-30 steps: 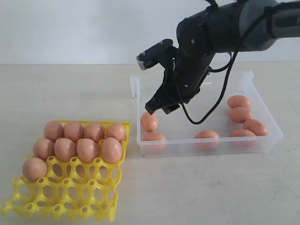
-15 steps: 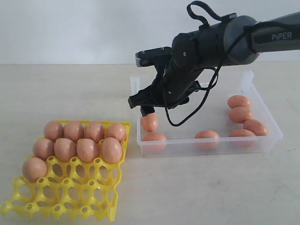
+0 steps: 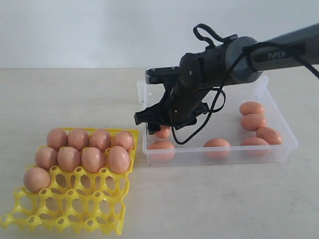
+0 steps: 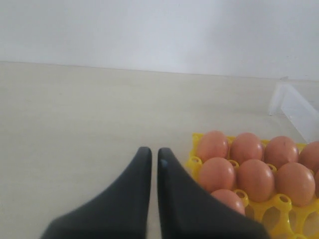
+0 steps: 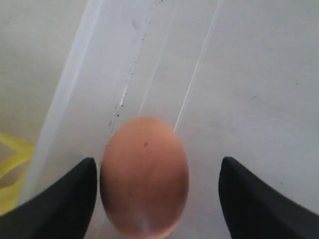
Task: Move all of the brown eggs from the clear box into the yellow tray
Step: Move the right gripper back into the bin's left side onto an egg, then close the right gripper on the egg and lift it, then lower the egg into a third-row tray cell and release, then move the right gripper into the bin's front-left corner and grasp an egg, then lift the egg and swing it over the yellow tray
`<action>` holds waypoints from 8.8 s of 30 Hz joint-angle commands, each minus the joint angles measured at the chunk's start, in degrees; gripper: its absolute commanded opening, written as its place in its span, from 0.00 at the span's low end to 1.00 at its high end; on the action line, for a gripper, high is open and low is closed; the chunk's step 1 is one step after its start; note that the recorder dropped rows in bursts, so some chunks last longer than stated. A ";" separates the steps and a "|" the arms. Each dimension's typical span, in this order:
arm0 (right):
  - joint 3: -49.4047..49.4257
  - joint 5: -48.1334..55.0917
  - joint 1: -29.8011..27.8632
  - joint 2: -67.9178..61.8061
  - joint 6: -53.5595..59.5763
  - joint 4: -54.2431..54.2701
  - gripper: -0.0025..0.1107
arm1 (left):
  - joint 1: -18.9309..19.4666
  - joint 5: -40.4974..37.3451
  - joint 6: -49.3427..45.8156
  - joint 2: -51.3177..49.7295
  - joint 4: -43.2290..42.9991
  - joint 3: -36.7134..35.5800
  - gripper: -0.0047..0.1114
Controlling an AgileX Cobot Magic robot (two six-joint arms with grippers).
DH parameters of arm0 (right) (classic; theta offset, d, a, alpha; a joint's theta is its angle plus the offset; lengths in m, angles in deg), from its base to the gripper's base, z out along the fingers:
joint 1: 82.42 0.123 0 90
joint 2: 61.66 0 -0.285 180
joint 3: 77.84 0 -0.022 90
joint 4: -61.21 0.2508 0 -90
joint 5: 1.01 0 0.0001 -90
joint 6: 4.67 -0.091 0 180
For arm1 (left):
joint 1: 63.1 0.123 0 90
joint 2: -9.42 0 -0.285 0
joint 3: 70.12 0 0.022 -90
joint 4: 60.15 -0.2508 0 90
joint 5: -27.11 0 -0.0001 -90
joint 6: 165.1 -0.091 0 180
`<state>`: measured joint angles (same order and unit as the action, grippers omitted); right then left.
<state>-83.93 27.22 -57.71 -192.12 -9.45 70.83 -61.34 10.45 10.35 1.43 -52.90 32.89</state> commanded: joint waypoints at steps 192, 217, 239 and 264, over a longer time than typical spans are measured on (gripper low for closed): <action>-3.13 20.18 1.12 4.57 52.75 0.00 0.49 | -0.36 0.41 0.01 0.20 -0.31 -0.23 0.08; -3.13 13.53 1.12 0.84 54.59 0.60 0.49 | -0.36 0.41 0.01 0.20 -0.31 -0.23 0.08; -3.13 10.64 1.12 -2.08 71.22 2.11 0.49 | -0.36 0.41 0.01 0.20 -0.31 -0.23 0.08; 35.11 -56.41 4.72 25.88 11.92 7.88 0.02 | -0.36 0.41 0.01 0.20 -0.31 -0.23 0.08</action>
<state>-54.86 -13.30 -55.37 -171.51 10.57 78.29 -61.34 10.45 10.35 1.43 -52.90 32.89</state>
